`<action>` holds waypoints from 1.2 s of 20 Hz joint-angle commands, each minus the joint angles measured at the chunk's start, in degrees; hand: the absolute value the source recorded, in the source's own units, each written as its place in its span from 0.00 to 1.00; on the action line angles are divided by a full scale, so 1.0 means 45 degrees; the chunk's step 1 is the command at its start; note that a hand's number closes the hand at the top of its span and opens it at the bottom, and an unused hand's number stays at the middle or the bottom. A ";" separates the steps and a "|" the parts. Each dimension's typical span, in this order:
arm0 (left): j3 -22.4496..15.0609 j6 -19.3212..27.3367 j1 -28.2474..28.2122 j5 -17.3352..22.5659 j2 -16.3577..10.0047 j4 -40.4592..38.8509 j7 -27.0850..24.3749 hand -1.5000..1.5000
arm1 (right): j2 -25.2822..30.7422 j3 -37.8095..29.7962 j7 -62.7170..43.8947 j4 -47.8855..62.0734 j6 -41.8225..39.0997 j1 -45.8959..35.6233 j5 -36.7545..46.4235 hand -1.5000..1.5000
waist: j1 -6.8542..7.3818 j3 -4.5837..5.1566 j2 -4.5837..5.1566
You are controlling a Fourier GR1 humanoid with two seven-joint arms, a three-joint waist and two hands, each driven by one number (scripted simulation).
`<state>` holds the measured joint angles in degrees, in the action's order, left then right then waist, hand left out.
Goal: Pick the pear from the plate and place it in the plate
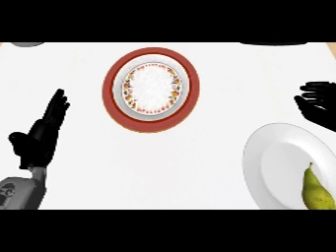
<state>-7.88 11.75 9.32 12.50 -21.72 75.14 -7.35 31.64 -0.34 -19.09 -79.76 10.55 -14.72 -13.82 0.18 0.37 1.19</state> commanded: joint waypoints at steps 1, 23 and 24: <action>-0.0201 -0.0910 -0.0798 0.0298 -0.0305 0.0253 0.0051 0.50 | -0.1432 0.0201 -0.0226 0.0318 0.3843 0.1175 0.1949 0.00 | -0.0008 -0.0060 -0.0301; 0.0153 -0.1374 -0.0996 -0.0016 0.0029 0.0243 -0.0060 0.50 | 0.2433 0.3175 -1.0074 -0.7198 0.0126 0.4758 0.5970 0.00 | -0.0020 -0.0054 -0.0254; 0.0217 -0.1155 -0.0647 -0.0049 0.0148 0.0118 0.0178 0.50 | 0.2808 0.3058 -1.0689 -0.7455 -0.0382 0.4645 0.5718 0.00 | -0.0073 -0.0050 -0.0251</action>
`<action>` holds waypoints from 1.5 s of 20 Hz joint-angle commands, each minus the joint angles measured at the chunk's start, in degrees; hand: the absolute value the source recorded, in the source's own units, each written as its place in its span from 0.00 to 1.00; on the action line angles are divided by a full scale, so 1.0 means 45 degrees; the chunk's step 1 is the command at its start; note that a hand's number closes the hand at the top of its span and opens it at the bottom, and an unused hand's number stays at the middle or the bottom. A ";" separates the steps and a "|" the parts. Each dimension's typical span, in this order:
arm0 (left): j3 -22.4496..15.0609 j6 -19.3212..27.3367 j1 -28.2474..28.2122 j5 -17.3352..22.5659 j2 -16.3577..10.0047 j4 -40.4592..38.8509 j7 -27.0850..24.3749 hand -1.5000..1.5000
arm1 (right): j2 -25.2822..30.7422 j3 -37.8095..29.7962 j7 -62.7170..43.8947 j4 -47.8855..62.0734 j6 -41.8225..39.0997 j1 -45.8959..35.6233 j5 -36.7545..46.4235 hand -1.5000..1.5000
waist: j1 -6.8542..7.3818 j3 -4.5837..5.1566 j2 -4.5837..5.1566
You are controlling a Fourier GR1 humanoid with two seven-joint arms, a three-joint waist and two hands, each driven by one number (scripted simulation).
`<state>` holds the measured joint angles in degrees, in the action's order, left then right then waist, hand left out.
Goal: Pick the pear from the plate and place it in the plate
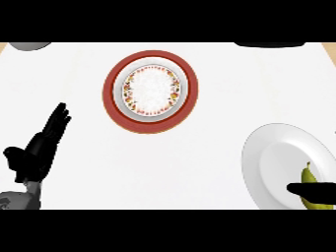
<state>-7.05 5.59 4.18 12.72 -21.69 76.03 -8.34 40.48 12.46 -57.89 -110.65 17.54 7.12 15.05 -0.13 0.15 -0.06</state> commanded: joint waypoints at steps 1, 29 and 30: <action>0.0022 -0.0150 -0.0495 -0.0150 -0.0115 0.0227 -0.0328 0.50 | 0.1261 -0.0481 -0.2221 -0.0985 -0.2439 -0.0089 -0.1630 0.00 | 0.0048 -0.0008 -0.0014; 0.0440 -0.0327 0.0096 -0.0994 0.0891 -0.0100 0.0155 0.50 | 0.0162 0.0749 -0.2728 0.3596 -0.4659 -0.1535 -0.2212 0.00 | 0.0094 -0.0031 0.0025; 0.0821 -0.0580 0.0217 -0.0941 0.0805 -0.1013 -0.0539 0.50 | 0.0350 0.0602 -0.2234 0.3638 -0.4800 -0.1186 -0.2148 0.00 | 0.0025 -0.0027 0.0029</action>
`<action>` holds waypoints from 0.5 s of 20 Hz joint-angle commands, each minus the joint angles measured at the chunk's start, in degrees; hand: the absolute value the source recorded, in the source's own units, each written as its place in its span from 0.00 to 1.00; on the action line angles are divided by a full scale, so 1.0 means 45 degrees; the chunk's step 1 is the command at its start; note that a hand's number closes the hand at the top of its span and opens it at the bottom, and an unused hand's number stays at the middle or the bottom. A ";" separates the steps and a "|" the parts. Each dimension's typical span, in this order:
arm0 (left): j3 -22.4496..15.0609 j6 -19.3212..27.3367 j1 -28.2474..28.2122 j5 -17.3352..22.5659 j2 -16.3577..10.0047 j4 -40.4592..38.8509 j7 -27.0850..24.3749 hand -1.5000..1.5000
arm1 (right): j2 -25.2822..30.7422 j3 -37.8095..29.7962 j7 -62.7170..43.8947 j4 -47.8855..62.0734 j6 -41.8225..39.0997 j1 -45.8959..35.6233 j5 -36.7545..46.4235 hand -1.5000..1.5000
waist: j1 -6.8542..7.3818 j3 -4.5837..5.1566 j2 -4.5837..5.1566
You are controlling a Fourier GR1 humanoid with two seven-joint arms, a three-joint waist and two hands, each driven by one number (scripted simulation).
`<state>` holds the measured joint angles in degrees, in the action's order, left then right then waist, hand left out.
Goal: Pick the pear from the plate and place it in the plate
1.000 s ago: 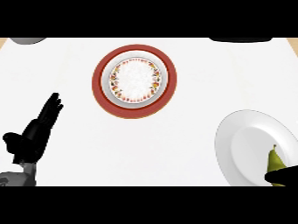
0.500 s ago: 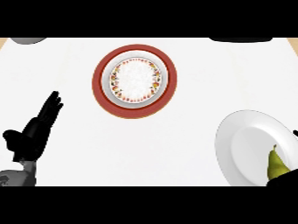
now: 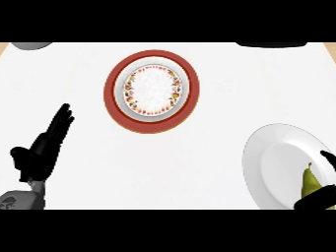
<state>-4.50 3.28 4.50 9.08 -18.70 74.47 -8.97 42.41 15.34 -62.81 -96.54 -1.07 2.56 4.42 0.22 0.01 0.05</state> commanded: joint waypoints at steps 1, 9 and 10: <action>0.0261 -0.0199 0.0455 -0.0034 -0.0254 0.0310 0.0807 0.50 | -0.0489 0.0133 -0.0768 0.0860 -0.0318 0.0023 0.0550 0.00 | -0.0035 -0.0004 -0.0009; 0.0106 0.0052 -0.0319 -0.0774 0.0550 0.0673 0.0332 0.50 | -0.1416 -0.0326 0.0737 0.1904 -0.1467 -0.0620 0.0505 1.00 | -0.0004 -0.0004 -0.0005; -0.0006 0.0401 0.0264 -0.0633 0.0681 0.1340 0.1454 0.50 | -0.1636 0.0249 0.1460 0.1761 -0.0631 0.0435 0.1146 1.00 | -0.0050 -0.0011 -0.0015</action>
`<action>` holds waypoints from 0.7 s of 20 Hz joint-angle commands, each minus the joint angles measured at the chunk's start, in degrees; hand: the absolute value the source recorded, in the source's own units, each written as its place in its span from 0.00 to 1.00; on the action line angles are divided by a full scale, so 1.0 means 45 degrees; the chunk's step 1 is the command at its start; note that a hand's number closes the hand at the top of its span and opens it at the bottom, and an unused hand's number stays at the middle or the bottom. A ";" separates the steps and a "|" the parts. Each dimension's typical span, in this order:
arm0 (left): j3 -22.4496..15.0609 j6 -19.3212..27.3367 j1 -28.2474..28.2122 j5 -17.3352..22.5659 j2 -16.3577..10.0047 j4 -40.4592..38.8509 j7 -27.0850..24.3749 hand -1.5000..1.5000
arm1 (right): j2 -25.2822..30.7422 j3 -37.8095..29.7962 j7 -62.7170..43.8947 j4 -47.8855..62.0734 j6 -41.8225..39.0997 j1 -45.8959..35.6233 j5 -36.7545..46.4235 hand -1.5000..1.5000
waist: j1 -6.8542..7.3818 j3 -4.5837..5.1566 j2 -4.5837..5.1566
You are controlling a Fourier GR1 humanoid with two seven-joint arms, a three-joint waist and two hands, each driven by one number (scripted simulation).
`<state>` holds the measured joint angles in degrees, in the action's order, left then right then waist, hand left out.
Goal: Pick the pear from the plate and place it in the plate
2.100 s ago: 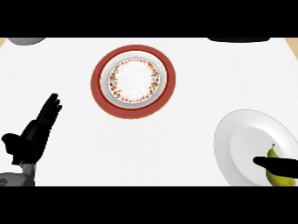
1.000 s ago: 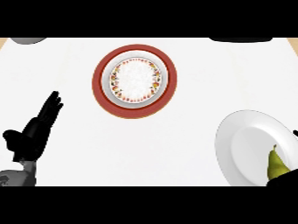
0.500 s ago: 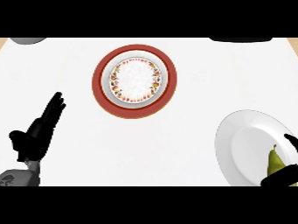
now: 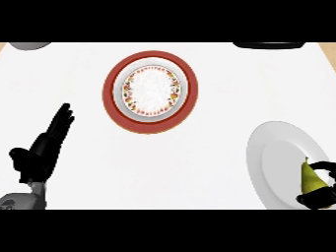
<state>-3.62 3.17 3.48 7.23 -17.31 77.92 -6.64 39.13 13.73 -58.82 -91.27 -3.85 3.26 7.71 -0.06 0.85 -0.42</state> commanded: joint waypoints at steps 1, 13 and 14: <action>0.0202 -0.0147 0.0261 -0.0162 0.0069 -0.0381 -0.0191 0.50 | -0.0734 0.0031 0.0798 0.1132 -0.0505 -0.0108 0.0025 1.00 | 0.0024 -0.0192 0.0105; 0.0726 -0.0562 -0.0296 0.0159 -0.0264 -0.0105 -0.0145 0.50 | -0.2093 0.1911 -0.2113 -0.2891 0.3025 0.0532 0.5384 1.00 | -0.0183 -0.0139 -0.0034; 0.0346 -0.0362 -0.0450 -0.0150 0.0028 -0.0154 -0.0221 0.50 | -0.2399 0.2257 -0.2533 -0.3129 0.3517 0.0493 0.6349 1.00 | -0.0278 -0.0111 -0.0092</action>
<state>-1.77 1.54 2.19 6.89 -17.52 77.74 -7.22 33.23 18.42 -60.15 -98.47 2.77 4.80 24.72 -0.67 0.70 -0.63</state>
